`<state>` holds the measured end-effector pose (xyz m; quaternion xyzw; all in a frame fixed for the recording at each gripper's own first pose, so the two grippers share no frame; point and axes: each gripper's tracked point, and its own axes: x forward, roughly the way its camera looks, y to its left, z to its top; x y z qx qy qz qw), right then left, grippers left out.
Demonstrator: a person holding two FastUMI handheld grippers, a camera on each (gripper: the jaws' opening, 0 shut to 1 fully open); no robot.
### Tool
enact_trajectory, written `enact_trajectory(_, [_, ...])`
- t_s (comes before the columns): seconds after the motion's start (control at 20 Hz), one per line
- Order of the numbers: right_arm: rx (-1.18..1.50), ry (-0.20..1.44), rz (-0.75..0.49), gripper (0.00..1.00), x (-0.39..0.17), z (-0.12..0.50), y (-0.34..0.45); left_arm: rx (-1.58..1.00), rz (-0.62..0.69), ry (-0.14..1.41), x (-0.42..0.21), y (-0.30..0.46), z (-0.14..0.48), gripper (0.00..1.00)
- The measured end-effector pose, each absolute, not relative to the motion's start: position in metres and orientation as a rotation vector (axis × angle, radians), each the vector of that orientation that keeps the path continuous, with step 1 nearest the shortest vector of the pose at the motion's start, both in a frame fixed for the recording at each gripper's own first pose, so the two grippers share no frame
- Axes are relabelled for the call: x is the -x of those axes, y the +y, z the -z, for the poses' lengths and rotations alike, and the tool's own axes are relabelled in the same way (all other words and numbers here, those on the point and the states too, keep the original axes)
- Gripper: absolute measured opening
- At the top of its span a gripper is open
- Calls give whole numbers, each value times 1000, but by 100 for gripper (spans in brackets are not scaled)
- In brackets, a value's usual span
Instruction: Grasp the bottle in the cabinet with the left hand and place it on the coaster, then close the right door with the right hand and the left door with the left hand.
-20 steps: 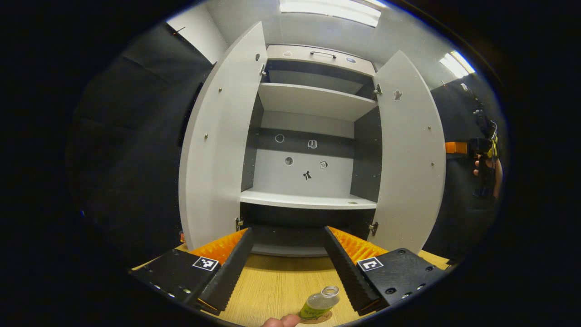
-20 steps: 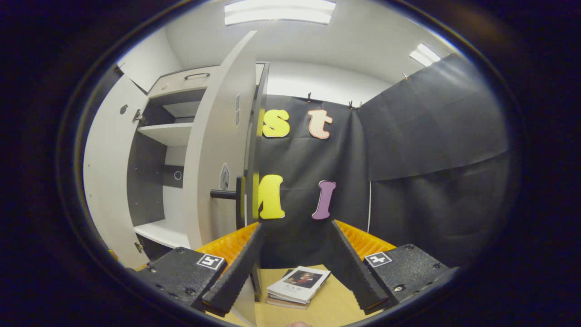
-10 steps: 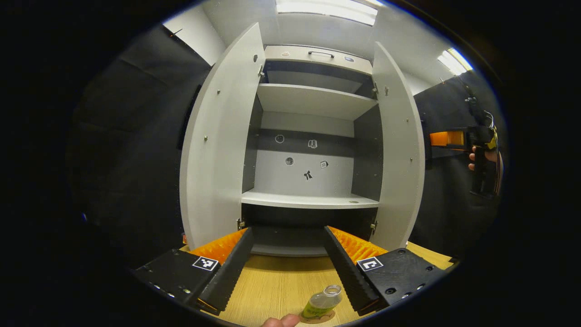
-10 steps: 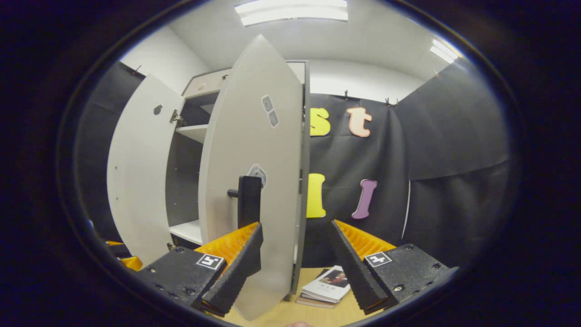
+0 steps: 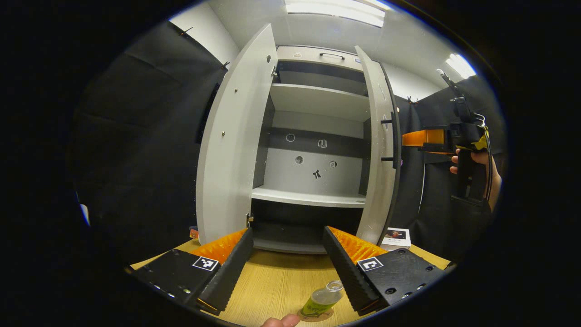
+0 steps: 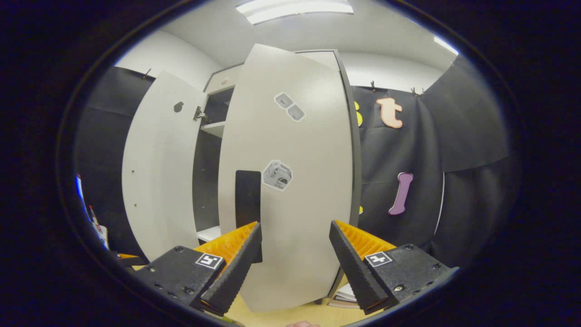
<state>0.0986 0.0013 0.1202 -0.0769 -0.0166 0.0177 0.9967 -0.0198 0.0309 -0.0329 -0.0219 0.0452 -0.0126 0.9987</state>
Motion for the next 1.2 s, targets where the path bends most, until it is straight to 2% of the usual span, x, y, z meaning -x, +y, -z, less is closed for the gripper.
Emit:
enact_trajectory(0.05, [158,-41,-29,94,-97,-122,0,41,22,89,21,33,33,95])
enact_trajectory(0.1, [160,-50,-22,99,-94,-125,-3,41,18,88,20,35,34,95])
enact_trajectory(0.15, [160,-58,-17,94,-89,-125,-5,41,16,96,18,37,37,95])
enact_trajectory(0.2, [157,-67,-5,99,-84,-123,-9,43,16,104,18,37,40,95])
enact_trajectory(0.25, [150,-78,17,94,-79,-120,-15,46,21,110,18,36,42,95])
enact_trajectory(0.3, [138,-88,41,99,-72,-115,-22,50,26,115,17,33,43,100])
enact_trajectory(0.35, [125,-86,64,99,-66,-107,-27,52,33,121,17,32,43,95])
enact_trajectory(0.6, [113,-80,163,99,-32,-84,-50,47,61,121,9,23,38,95])
enact_trajectory(0.7, [106,-61,198,98,-20,-67,-56,43,70,122,3,18,37,95])
enact_trajectory(0.75, [98,-47,207,94,-15,-56,-58,43,76,118,2,14,34,95])
enact_trajectory(0.8, [92,-26,207,99,-11,-44,-59,44,80,106,0,11,29,95])
enact_trajectory(0.9, [78,25,222,94,-5,-20,-62,40,88,86,-6,7,22,95])
enact_trajectory(0.95, [73,49,230,99,-2,-9,-64,35,92,80,-6,5,20,95])
enact_trajectory(1.0, [70,70,232,99,2,1,-64,30,96,80,-6,2,20,90])
enact_trajectory(1.05, [70,93,231,99,6,12,-65,28,98,84,-5,0,22,95])
enact_trajectory(1.2, [72,102,222,94,12,26,-64,51,91,97,-3,-2,22,95])
